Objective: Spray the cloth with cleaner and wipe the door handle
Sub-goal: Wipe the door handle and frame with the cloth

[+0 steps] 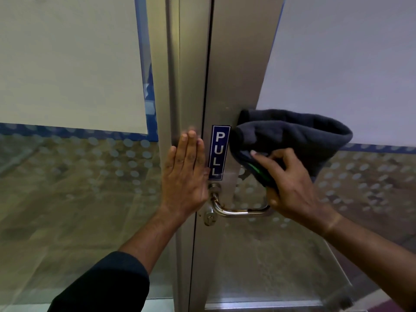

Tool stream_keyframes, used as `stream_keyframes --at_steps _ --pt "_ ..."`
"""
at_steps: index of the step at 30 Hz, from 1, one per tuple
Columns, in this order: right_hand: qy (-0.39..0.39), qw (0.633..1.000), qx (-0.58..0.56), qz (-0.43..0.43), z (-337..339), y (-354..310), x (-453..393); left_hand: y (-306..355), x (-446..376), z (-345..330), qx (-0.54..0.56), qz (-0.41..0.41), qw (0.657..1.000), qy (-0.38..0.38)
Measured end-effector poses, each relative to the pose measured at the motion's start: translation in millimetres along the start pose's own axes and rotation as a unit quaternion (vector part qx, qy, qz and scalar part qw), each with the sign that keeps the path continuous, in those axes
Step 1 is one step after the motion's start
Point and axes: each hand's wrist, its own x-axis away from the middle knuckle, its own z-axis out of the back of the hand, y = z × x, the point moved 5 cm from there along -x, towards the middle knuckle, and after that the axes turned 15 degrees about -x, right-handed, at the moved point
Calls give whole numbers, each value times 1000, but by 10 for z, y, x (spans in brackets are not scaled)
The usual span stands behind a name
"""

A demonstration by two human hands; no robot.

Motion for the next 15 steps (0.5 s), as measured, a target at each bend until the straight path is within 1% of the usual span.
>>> stream_keyframes --at_steps 3,7,11,13,15 --pt "-40 996 74 31 -146 -76 -83 6 -2 -2 -12 0 1000 6" --pt "-93 977 179 71 -375 -175 -97 7 -2 18 -4 2 1000 12" --pt "-154 965 195 90 -445 -206 -79 8 -9 26 9 -3 1000 5" --pt "-200 958 191 77 -439 -221 -111 -3 -6 14 8 -7 1000 -7" --pt "-223 959 167 57 -391 -228 -149 -2 -6 15 7 -8 1000 -9"
